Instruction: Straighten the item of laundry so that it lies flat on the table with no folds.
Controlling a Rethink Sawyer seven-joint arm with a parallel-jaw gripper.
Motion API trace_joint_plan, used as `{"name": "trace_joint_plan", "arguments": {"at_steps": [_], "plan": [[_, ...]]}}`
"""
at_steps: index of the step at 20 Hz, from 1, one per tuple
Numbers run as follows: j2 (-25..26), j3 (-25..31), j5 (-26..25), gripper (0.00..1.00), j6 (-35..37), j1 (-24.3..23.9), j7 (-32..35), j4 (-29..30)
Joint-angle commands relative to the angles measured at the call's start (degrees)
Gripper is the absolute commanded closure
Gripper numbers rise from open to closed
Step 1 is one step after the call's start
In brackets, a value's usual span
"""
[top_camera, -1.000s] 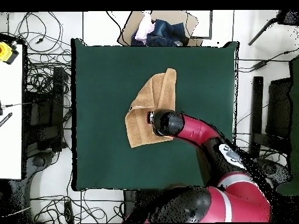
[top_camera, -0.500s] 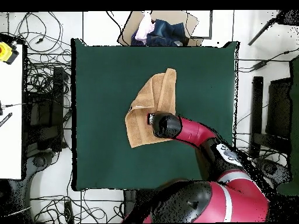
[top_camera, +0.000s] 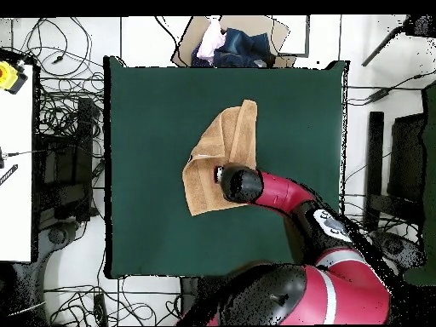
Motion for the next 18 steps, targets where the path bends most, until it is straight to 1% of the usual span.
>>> {"name": "trace_joint_plan", "arguments": {"at_steps": [1,4,6,7,13,18], "plan": [[5.67,2.12,-3.02,0.0,-7.83,2.19,7.4,-2.26],[6.45,2.78,-2.91,0.0,-7.63,1.56,7.12,-2.73],[6.43,2.75,-3.84,0.0,-8.12,1.65,6.33,-2.91],[6.48,2.86,-3.9,1.0,-7.92,1.51,6.24,-2.86],[6.12,3.47,-3.76,1.0,-8.5,0.81,7.2,-2.12],[6.82,4.08,-3.84,1.0,-8.2,0.17,7.08,-2.17]]}}
